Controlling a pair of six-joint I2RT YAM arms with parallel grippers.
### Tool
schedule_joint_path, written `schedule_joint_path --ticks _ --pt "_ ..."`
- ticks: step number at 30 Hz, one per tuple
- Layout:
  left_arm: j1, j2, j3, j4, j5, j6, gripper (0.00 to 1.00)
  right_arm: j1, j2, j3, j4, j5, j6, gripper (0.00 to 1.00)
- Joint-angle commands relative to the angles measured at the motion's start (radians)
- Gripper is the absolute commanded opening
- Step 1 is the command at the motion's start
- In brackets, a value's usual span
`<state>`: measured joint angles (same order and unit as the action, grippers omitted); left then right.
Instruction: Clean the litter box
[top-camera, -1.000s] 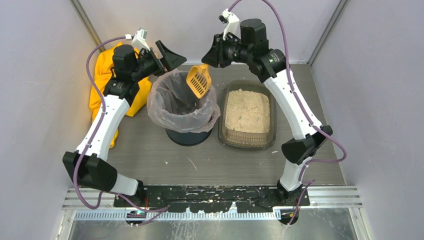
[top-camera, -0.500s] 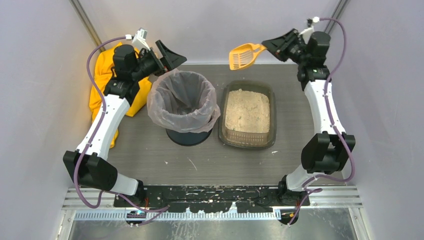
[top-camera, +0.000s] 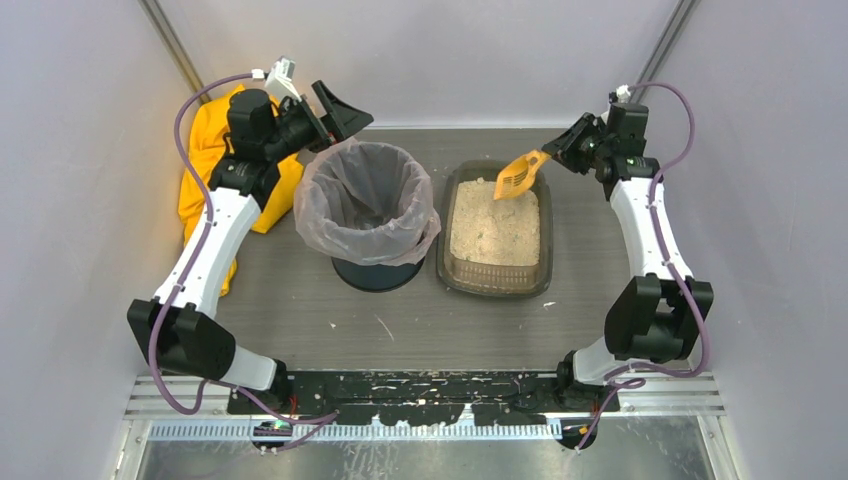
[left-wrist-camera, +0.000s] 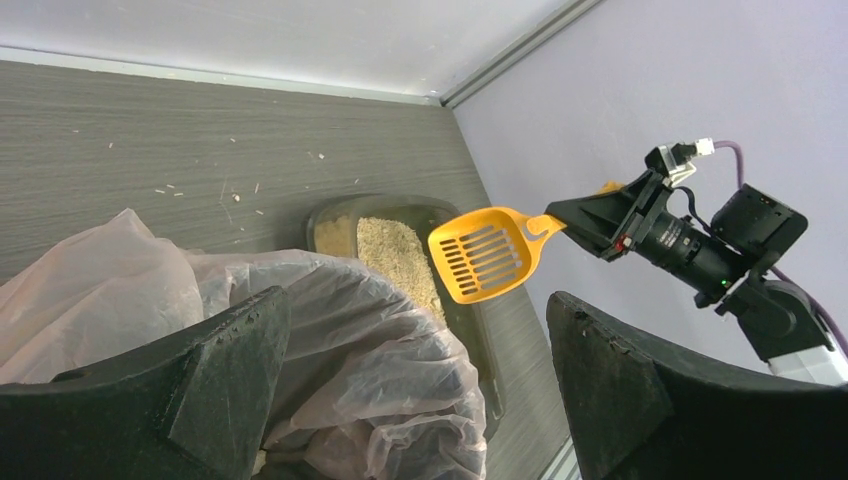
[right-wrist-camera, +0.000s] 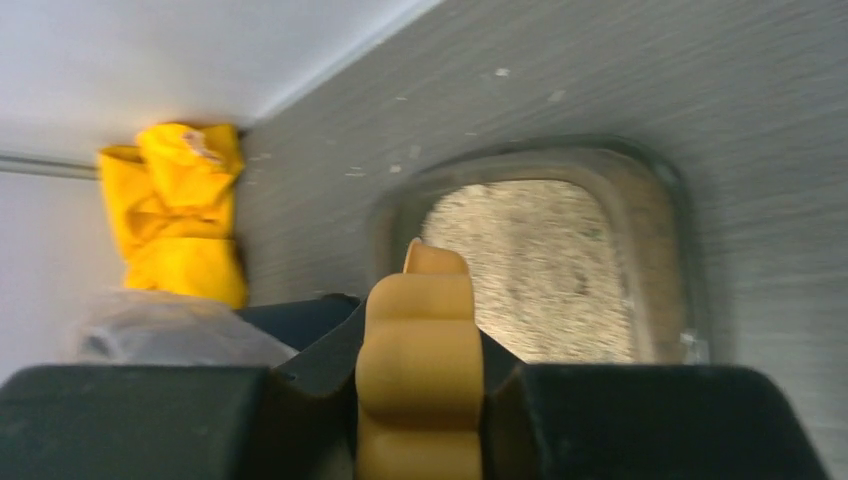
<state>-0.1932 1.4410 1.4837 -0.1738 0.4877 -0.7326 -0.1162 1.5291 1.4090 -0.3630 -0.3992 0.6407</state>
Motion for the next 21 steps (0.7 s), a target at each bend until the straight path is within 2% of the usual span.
schedule_joint_path --ticks 1,9,16,21 --pt "0.009 0.017 0.028 0.049 0.007 0.000 0.99 0.038 -0.050 0.070 -0.152 0.230 -0.273 0.01" --pt "0.009 0.031 0.035 0.078 0.034 -0.014 0.99 0.178 0.009 0.076 -0.186 0.467 -0.418 0.01" --pt "0.009 0.037 0.050 0.071 0.036 -0.015 0.98 0.190 0.059 0.015 -0.039 0.481 -0.459 0.01" --pt "0.009 0.036 0.071 0.043 0.022 0.008 0.99 0.190 0.112 0.026 -0.001 0.511 -0.498 0.01"
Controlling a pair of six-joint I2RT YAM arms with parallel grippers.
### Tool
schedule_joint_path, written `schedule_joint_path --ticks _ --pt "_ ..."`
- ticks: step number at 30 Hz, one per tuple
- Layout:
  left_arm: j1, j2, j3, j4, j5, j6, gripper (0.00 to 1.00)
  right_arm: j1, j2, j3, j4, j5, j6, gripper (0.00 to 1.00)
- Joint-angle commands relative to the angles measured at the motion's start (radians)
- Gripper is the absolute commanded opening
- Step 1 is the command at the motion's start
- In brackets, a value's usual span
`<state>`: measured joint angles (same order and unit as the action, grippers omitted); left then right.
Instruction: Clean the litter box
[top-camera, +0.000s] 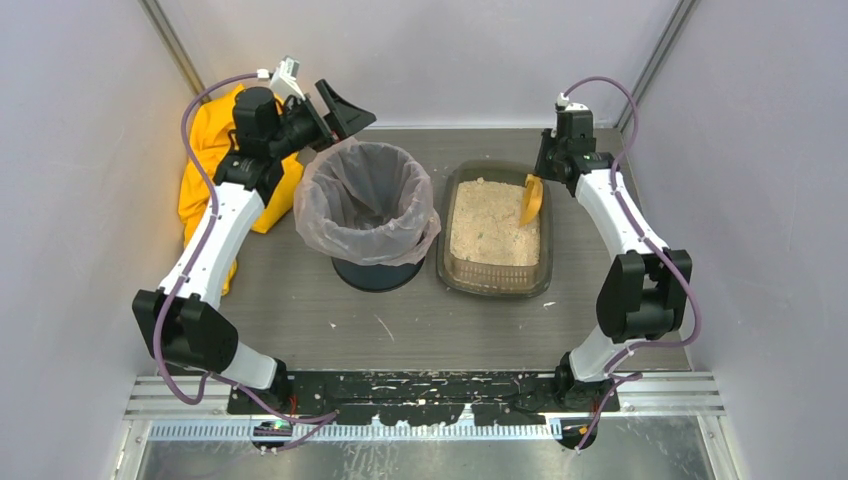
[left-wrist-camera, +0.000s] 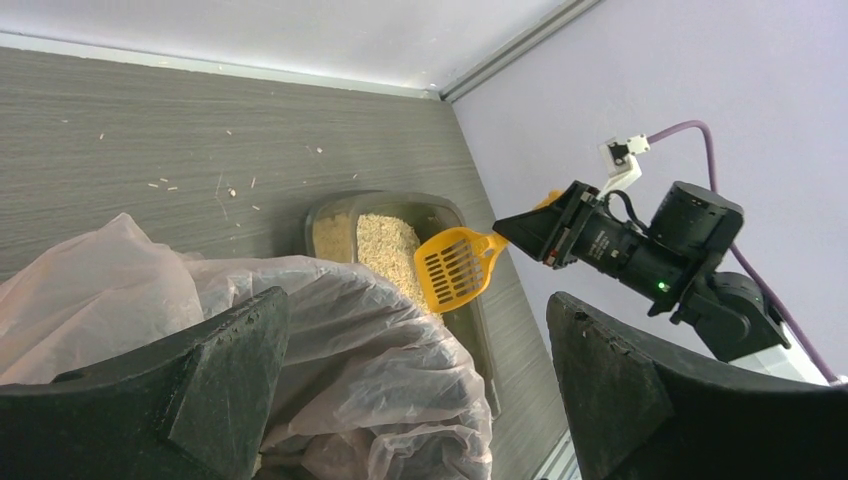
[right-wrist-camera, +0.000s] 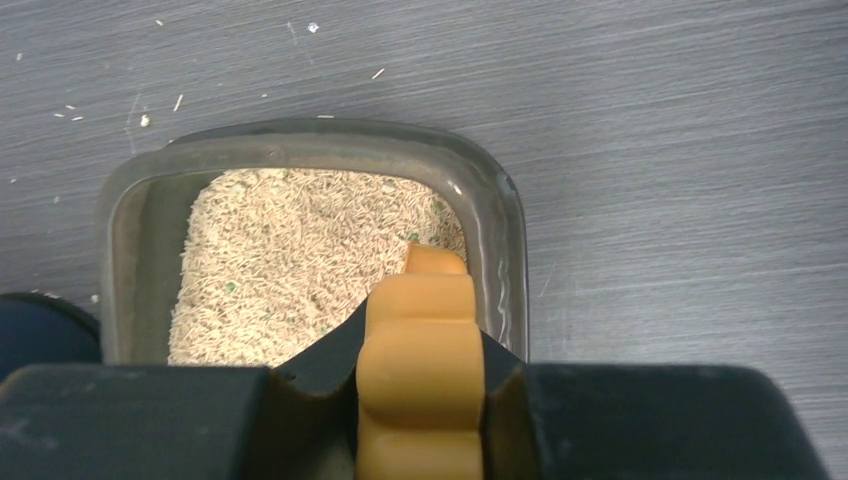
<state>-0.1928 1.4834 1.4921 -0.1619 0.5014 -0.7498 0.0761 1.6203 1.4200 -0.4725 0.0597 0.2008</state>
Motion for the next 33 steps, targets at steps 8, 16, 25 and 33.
schedule_joint_path --ticks 8,16,25,33 --pt "0.012 0.006 0.093 0.010 -0.003 0.035 0.98 0.001 0.099 -0.017 0.164 -0.091 -0.006 0.01" --pt "0.012 0.001 0.075 0.022 0.005 0.033 0.99 0.043 0.064 -0.063 0.217 -0.186 0.072 0.01" --pt "0.011 -0.006 0.036 0.057 0.014 0.012 0.99 0.037 0.000 -0.090 0.262 -0.278 0.163 0.01" --pt "0.013 -0.015 0.016 0.062 0.015 0.010 0.99 0.009 -0.071 -0.053 0.263 -0.311 0.209 0.01"
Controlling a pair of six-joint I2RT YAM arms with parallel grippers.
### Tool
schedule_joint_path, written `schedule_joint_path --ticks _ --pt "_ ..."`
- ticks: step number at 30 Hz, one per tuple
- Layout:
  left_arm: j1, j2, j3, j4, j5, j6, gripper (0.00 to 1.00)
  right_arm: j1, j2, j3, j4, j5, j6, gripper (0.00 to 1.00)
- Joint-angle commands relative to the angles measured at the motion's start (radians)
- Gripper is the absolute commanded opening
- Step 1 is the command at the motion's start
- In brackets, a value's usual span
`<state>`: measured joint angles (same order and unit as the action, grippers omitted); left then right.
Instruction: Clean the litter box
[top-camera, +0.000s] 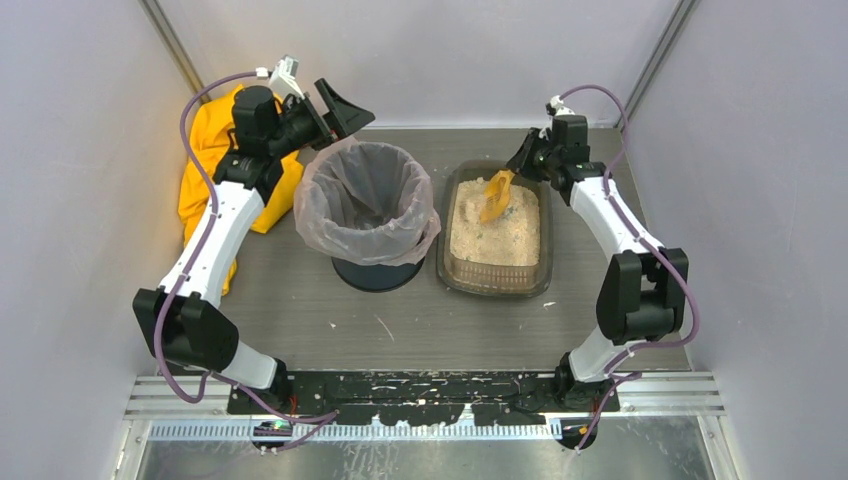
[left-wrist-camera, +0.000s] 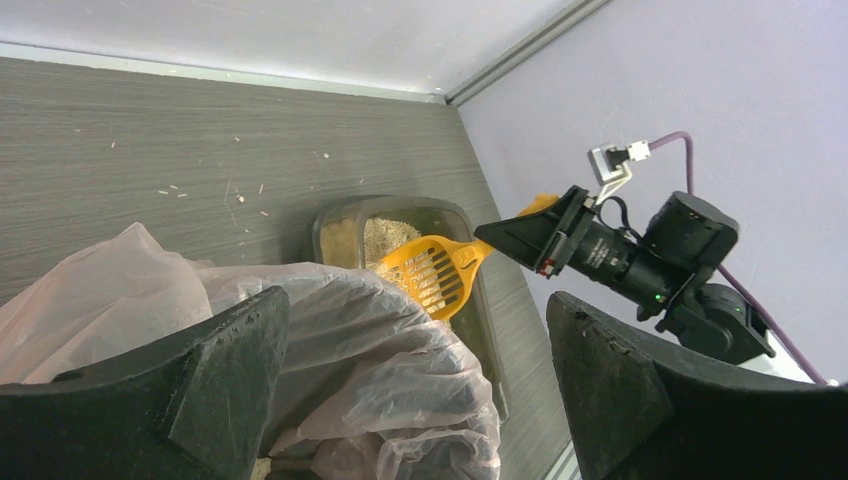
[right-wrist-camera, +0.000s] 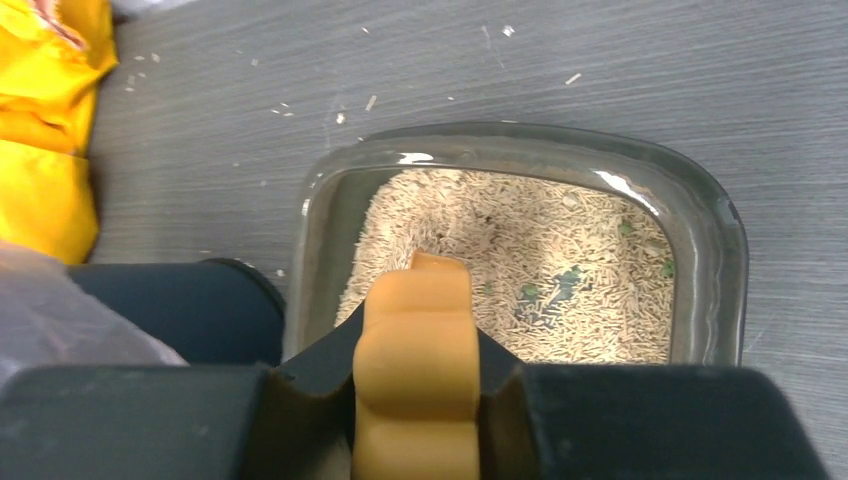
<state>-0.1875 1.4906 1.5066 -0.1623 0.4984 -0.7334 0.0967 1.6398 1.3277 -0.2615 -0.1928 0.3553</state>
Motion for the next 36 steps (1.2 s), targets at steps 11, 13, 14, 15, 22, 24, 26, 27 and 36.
schedule_joint_path --ticks 11,13,14,15,22,24,26,27,36 --pt "0.006 -0.023 -0.010 0.073 0.030 -0.016 0.98 -0.040 -0.128 0.000 0.048 -0.061 0.054 0.01" --pt "0.006 -0.025 -0.017 0.076 0.032 -0.017 0.98 -0.040 -0.114 -0.001 0.057 -0.079 0.060 0.01" --pt "0.006 -0.024 -0.020 0.077 0.032 -0.018 0.98 -0.039 -0.102 -0.001 0.064 -0.095 0.066 0.01" --pt "0.006 -0.026 -0.023 0.077 0.033 -0.019 0.98 -0.038 -0.088 -0.001 0.077 -0.109 0.072 0.01" --pt "0.006 -0.039 -0.018 0.057 0.026 -0.014 0.98 -0.026 0.026 0.016 0.129 -0.141 0.055 0.01" --pt "0.004 -0.044 -0.016 0.046 0.024 -0.014 0.98 -0.019 0.065 -0.001 0.164 -0.137 0.037 0.01" --pt "0.005 -0.048 -0.014 0.034 0.022 -0.011 0.98 -0.009 0.096 -0.015 0.186 -0.121 0.005 0.01" --pt "0.005 -0.052 -0.013 0.027 0.020 -0.010 0.98 -0.004 0.105 -0.025 0.195 -0.108 -0.007 0.01" --pt "0.000 -0.054 0.001 0.001 0.015 -0.005 0.98 0.020 0.126 -0.156 0.335 -0.227 0.040 0.01"
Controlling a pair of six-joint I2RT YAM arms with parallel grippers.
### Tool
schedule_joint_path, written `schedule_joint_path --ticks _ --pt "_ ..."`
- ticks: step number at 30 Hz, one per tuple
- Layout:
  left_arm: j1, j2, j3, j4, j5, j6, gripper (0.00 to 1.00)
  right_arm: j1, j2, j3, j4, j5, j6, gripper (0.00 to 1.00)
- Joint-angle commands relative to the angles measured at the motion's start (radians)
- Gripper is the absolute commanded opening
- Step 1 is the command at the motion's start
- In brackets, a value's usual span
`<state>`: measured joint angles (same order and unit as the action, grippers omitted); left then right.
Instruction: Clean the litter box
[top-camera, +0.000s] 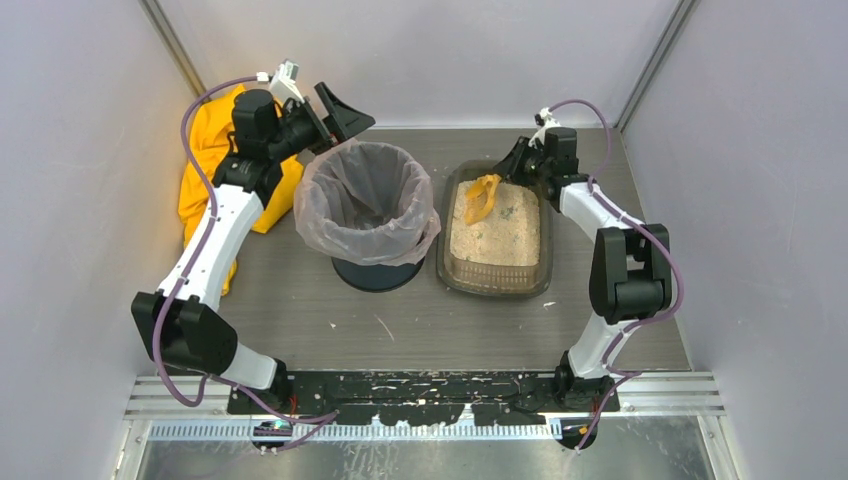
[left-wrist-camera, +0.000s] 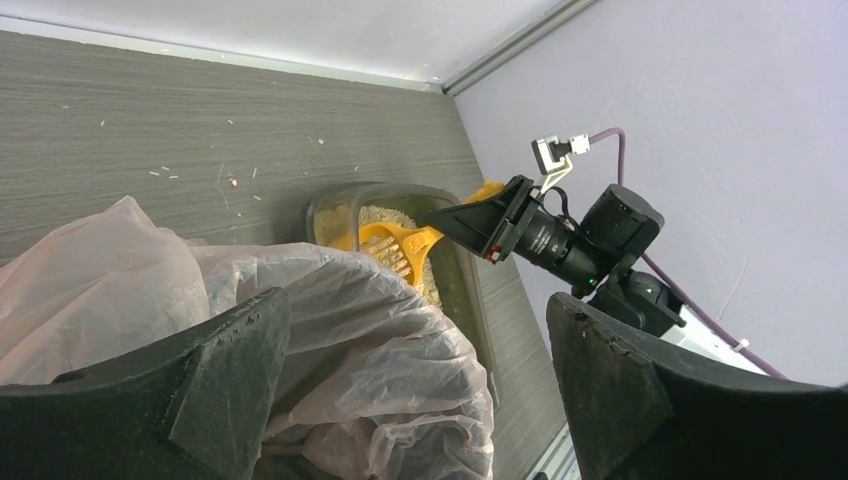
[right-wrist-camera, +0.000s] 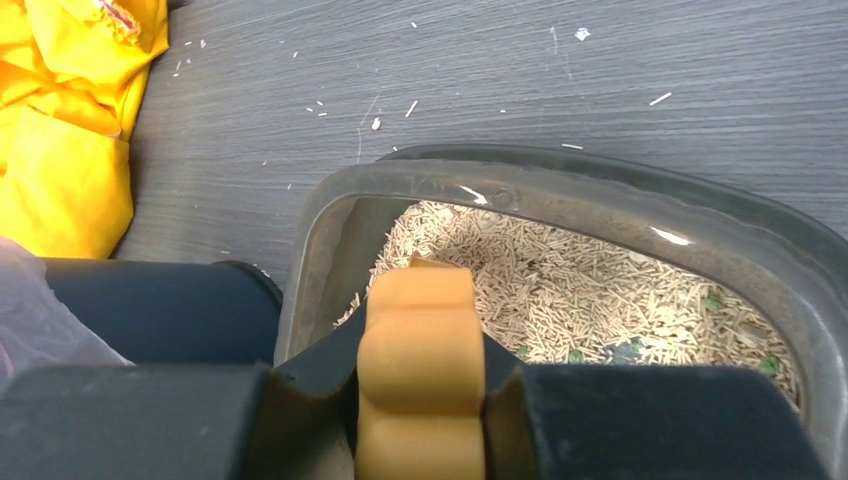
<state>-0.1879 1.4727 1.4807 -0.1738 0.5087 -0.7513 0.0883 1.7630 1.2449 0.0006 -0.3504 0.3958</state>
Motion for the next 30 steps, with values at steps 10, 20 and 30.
schedule_joint_path --ticks 10,20,30 --pt "-0.011 -0.035 0.029 0.008 0.004 0.007 0.98 0.040 -0.021 -0.242 0.234 -0.221 0.149 0.01" --pt "-0.034 -0.045 0.026 -0.014 0.001 0.022 0.98 -0.062 -0.046 -0.408 0.631 -0.370 0.491 0.01" --pt "-0.036 -0.055 0.018 0.004 0.005 0.021 0.98 -0.187 -0.152 -0.437 0.574 -0.394 0.485 0.01"
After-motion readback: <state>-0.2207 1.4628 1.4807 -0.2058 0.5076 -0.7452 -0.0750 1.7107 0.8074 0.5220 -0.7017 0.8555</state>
